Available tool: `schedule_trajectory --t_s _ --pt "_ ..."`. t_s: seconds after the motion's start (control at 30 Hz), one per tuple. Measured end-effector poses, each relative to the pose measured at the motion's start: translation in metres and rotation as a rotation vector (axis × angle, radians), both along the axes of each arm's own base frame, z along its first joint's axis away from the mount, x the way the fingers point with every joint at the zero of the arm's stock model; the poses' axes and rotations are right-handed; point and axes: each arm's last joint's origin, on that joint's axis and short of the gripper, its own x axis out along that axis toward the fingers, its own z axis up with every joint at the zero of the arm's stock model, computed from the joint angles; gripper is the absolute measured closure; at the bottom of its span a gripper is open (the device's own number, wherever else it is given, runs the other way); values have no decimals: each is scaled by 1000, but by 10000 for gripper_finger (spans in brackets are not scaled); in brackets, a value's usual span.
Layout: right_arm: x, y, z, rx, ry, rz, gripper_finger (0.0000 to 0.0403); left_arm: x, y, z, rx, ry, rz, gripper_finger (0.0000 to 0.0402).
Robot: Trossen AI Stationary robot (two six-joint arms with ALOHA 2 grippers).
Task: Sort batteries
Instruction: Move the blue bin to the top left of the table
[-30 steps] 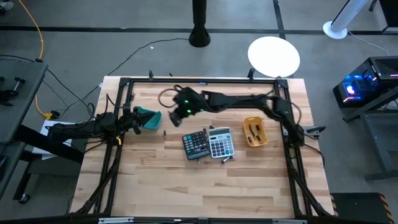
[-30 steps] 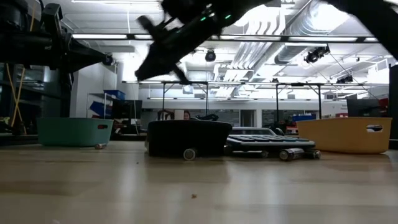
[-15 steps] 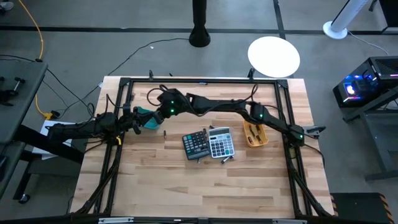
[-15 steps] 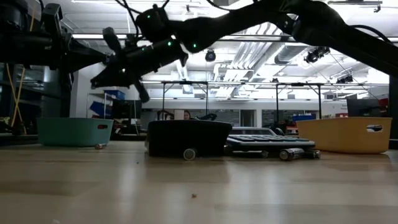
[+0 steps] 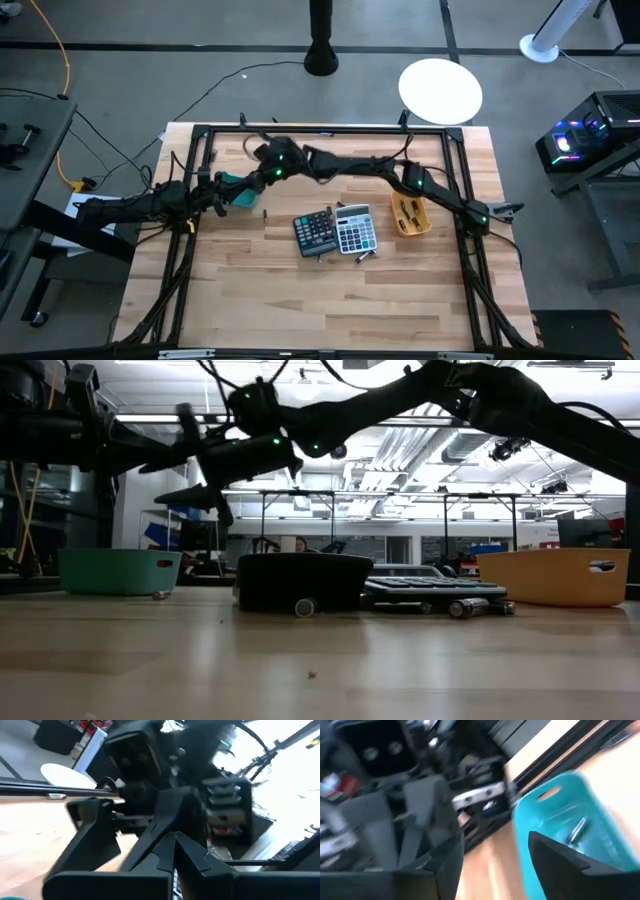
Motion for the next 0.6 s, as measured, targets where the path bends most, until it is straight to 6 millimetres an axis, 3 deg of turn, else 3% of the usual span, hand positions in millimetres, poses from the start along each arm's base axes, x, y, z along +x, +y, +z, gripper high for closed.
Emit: schedule_trajectory --t_s 0.1,0.2,0.27,0.37,0.47,0.6 --pt "-15 -17 14 -18 50 96 177 0 0 0 -1 0 10 401" --pt "-44 -24 49 -196 177 117 183 0 0 0 -1 0 11 401" --pt "-67 -20 74 -359 290 136 189 0 0 0 0 0 11 401" --pt "-101 -10 91 -513 480 178 194 0 0 0 -1 -3 12 401" --pt "-136 -1 102 -551 577 177 194 -1 1 4 -14 -45 35 401" --pt "-199 17 110 -529 628 50 194 -2 5 8 -32 -92 136 401"
